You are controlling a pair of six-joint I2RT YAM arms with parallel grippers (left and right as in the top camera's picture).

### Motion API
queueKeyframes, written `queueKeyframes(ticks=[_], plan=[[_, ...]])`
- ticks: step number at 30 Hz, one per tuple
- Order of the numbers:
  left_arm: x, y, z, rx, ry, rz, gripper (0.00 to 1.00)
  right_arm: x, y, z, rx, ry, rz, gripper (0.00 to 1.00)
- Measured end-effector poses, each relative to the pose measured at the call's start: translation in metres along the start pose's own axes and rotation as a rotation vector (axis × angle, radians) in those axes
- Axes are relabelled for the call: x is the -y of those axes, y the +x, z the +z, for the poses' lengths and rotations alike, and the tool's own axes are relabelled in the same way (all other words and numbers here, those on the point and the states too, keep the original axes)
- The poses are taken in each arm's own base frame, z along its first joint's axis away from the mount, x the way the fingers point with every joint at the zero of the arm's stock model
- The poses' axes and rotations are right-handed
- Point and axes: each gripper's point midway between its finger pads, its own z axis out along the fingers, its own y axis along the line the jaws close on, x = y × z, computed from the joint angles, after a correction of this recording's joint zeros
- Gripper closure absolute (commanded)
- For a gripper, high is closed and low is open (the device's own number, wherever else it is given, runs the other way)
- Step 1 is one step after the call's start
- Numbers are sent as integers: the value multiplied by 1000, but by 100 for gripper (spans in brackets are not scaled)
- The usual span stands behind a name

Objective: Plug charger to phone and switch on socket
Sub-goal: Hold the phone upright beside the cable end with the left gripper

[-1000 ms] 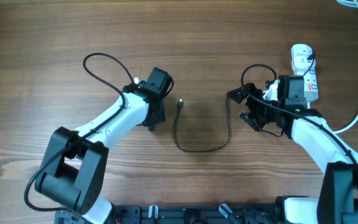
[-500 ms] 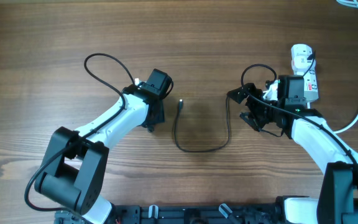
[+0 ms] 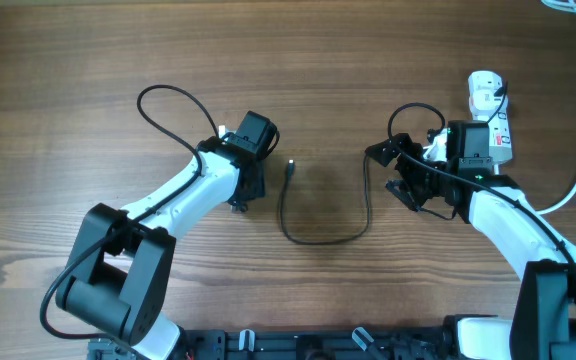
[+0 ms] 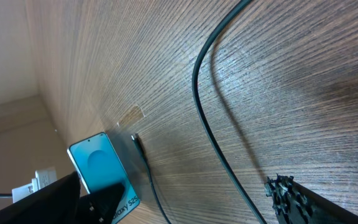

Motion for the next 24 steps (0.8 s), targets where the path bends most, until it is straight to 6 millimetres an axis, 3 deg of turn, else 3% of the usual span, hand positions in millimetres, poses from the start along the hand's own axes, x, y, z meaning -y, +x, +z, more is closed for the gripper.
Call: queueKeyframes(ticks=[1, 4, 7, 14, 24], plan=[[1, -1, 0, 3, 2, 1, 75, 0, 0, 0, 0, 0, 0, 0], [2, -4, 0, 17, 10, -2, 92, 0, 0, 0, 0, 0, 0, 0], [3, -8, 0, 34, 12, -3, 93, 0, 0, 0, 0, 0, 0, 0], [4, -14, 0, 60, 9, -4, 70, 0, 0, 0, 0, 0, 0, 0], [5, -28, -1, 124, 6, -17, 63, 0, 0, 0, 0, 0, 0, 0]])
